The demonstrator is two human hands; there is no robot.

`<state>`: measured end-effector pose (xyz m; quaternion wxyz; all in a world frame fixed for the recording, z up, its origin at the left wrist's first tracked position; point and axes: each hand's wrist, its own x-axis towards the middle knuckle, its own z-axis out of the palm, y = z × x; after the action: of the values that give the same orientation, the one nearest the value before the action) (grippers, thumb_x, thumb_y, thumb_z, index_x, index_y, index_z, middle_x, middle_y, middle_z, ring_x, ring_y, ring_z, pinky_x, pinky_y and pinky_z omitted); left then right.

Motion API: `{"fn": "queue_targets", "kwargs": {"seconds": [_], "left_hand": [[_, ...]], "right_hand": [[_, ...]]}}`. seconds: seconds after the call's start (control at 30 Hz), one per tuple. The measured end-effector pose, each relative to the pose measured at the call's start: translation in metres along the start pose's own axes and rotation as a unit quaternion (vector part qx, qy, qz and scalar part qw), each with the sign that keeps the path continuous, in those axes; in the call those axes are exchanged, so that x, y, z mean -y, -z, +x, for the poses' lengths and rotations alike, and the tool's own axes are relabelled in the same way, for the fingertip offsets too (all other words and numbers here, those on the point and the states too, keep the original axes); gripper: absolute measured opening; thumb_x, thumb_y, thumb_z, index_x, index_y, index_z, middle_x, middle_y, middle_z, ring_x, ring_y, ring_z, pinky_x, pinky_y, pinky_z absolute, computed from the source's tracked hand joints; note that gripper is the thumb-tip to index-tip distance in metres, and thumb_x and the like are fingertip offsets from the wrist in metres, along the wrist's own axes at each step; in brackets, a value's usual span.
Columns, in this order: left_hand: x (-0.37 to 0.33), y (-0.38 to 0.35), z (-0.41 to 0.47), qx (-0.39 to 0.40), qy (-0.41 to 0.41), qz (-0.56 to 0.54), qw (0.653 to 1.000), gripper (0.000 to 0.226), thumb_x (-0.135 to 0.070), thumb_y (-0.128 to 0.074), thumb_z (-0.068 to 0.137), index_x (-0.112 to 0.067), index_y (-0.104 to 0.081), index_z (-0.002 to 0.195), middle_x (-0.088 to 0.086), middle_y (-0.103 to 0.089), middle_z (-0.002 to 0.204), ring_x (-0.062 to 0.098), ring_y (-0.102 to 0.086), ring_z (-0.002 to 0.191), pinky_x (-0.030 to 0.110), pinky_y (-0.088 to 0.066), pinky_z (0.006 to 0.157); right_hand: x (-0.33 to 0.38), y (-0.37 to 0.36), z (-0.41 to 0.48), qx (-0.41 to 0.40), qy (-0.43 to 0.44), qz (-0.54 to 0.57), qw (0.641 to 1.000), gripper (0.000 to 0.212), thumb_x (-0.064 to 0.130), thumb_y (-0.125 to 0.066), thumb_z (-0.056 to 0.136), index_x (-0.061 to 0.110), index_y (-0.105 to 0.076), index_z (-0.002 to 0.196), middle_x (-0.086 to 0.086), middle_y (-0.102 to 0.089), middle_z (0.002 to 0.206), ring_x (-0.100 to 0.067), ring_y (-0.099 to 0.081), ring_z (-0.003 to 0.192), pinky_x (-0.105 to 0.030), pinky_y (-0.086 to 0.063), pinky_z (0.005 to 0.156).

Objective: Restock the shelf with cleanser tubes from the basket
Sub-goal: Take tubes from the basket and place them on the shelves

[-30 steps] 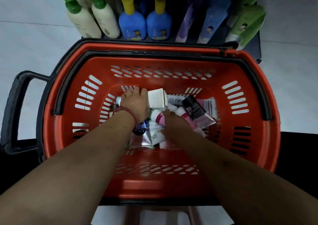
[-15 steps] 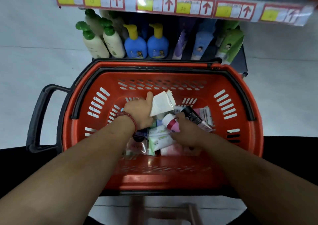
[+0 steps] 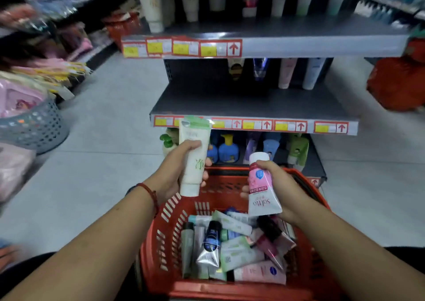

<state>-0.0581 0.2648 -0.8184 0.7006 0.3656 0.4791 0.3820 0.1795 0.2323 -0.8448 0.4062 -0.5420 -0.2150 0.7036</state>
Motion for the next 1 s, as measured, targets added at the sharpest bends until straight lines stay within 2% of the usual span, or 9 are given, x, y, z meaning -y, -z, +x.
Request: {"fn": "queue_targets", "kwargs": {"seconds": [0.1,0.23,0.43,0.53,0.6,0.67,0.8,0.9,1.0], "left_hand": [[-0.038,-0.015,-0.015,-0.001,-0.06,-0.059,0.996,0.037,-0.042,-0.053,0.096,-0.009,-0.066,0.107,0.012,-0.061,0.08,0.029,-0.054,0.059,0.033,-0.048,0.057],[-0.076,-0.037,-0.035,-0.007,-0.11,-0.053,0.992,0.039,-0.042,-0.049,0.099,-0.009,-0.066,0.11,0.011,-0.062,0.076,0.029,-0.053,0.057,0.034,-0.047,0.057],[-0.1,-0.054,-0.05,-0.004,-0.135,-0.065,0.989,0.043,-0.044,-0.05,0.097,-0.008,-0.065,0.115,0.01,-0.061,0.077,0.027,-0.053,0.059,0.034,-0.045,0.061],[-0.105,-0.058,-0.051,-0.013,-0.138,-0.056,0.989,0.043,-0.045,-0.051,0.096,-0.009,-0.066,0.115,0.011,-0.062,0.079,0.027,-0.054,0.059,0.035,-0.046,0.061],[-0.107,-0.059,-0.051,-0.018,-0.139,-0.057,0.989,0.042,-0.044,-0.051,0.097,-0.008,-0.066,0.115,0.011,-0.062,0.079,0.027,-0.055,0.059,0.036,-0.047,0.06],[-0.109,-0.06,-0.051,-0.019,-0.142,-0.059,0.988,0.042,-0.043,-0.051,0.098,-0.008,-0.065,0.115,0.011,-0.062,0.079,0.027,-0.055,0.059,0.036,-0.047,0.059],[-0.114,-0.059,-0.048,-0.034,-0.151,-0.064,0.986,0.044,-0.042,-0.051,0.098,-0.006,-0.064,0.119,0.012,-0.063,0.079,0.028,-0.056,0.058,0.036,-0.049,0.058],[-0.118,-0.059,-0.045,-0.042,-0.158,-0.077,0.984,0.047,-0.043,-0.052,0.098,-0.005,-0.064,0.123,0.011,-0.064,0.079,0.028,-0.055,0.059,0.036,-0.051,0.058],[-0.118,-0.062,-0.045,-0.034,-0.158,-0.086,0.983,0.045,-0.041,-0.052,0.098,-0.006,-0.065,0.122,0.011,-0.065,0.08,0.028,-0.056,0.059,0.035,-0.051,0.055]], "right_hand": [[0.027,-0.017,-0.013,0.038,0.026,0.037,0.998,0.044,0.033,-0.052,0.098,0.0,-0.058,0.126,-0.022,-0.066,0.09,-0.034,-0.068,0.07,-0.044,-0.06,0.069],[0.057,-0.038,-0.034,0.095,0.057,0.059,0.992,0.044,0.03,-0.047,0.099,-0.004,-0.058,0.124,-0.021,-0.064,0.094,-0.032,-0.063,0.072,-0.041,-0.056,0.066],[0.08,-0.056,-0.056,0.163,0.067,0.129,0.976,0.048,0.03,-0.059,0.098,-0.003,-0.056,0.132,-0.024,-0.067,0.102,-0.037,-0.068,0.083,-0.053,-0.057,0.089],[0.086,-0.061,-0.066,0.148,0.147,0.1,0.973,0.042,0.021,-0.06,0.1,0.029,-0.051,0.14,-0.022,-0.064,0.123,-0.047,-0.071,0.095,-0.065,-0.056,0.085],[0.091,-0.064,-0.071,0.121,0.198,0.066,0.97,0.035,0.022,-0.057,0.102,0.041,-0.058,0.131,-0.02,-0.061,0.128,-0.05,-0.072,0.094,-0.061,-0.059,0.076],[0.095,-0.065,-0.075,0.115,0.222,0.06,0.966,0.023,0.026,-0.053,0.105,0.029,-0.07,0.12,-0.024,-0.06,0.129,-0.048,-0.072,0.092,-0.058,-0.06,0.078],[0.11,-0.059,-0.077,0.152,0.185,0.151,0.959,0.034,0.018,-0.044,0.1,0.012,-0.073,0.119,-0.028,-0.059,0.133,-0.055,-0.066,0.105,-0.067,-0.051,0.095],[0.121,-0.055,-0.082,0.209,0.152,0.157,0.953,0.049,0.007,-0.039,0.089,0.011,-0.07,0.126,-0.024,-0.059,0.137,-0.06,-0.061,0.112,-0.073,-0.045,0.099],[0.124,-0.053,-0.088,0.254,0.138,0.097,0.952,0.063,-0.002,-0.034,0.079,0.012,-0.069,0.13,-0.02,-0.059,0.14,-0.059,-0.06,0.114,-0.075,-0.042,0.099]]}}
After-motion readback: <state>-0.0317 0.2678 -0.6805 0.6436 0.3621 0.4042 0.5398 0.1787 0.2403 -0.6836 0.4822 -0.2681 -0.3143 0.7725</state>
